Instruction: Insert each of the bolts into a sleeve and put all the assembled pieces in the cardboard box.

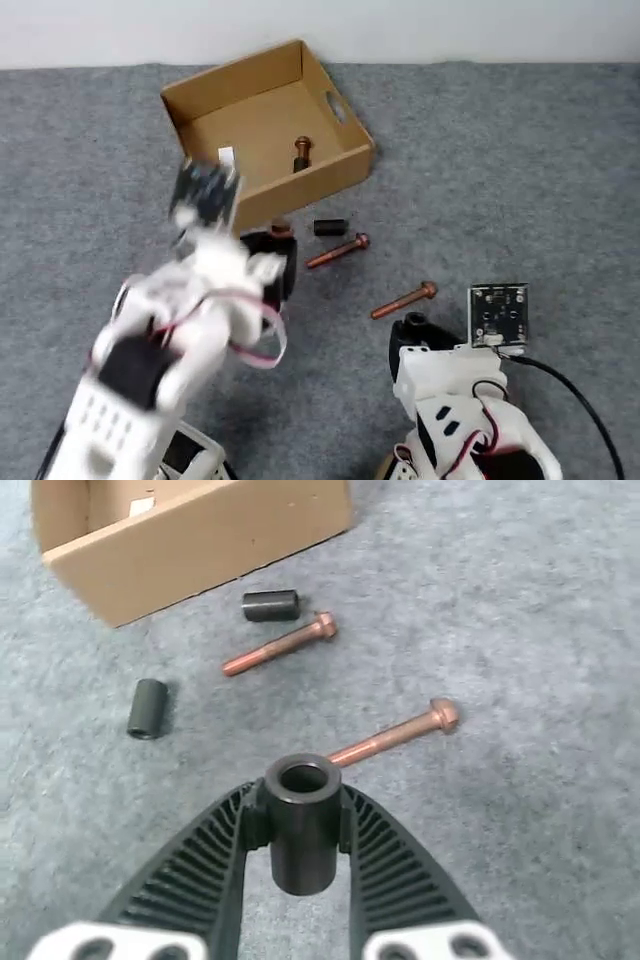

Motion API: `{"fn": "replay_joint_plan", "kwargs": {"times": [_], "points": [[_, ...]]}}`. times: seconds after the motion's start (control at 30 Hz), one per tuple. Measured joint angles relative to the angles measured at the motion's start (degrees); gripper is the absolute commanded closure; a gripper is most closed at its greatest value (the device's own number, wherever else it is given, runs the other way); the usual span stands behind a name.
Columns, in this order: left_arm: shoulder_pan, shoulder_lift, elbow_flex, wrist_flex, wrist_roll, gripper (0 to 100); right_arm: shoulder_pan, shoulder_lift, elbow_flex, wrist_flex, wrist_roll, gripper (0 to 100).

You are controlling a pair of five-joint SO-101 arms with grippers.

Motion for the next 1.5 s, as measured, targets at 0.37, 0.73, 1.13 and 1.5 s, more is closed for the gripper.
{"fn": "replay_joint_plan", "kwargs": {"times": [0.37, 0.73, 1.13, 1.5], "points": [[0.0, -32.6, 19.3, -6.2, -0.4, 100, -15.1, 0.0, 0.1, -1.2, 10.7, 99.1], [2.9, -34.2, 19.3, -9.8, 12.4, 100, -28.1, 0.4, 5.5, -9.1, 17.5, 99.1], [13.4, -34.5, 21.8, -10.3, 13.1, 100, -29.0, 0.1, 5.5, -9.4, 17.5, 99.1], [14.2, -34.6, 28.1, -10.3, 13.1, 100, -29.1, 0.9, 5.5, -9.4, 17.5, 99.1]]}}
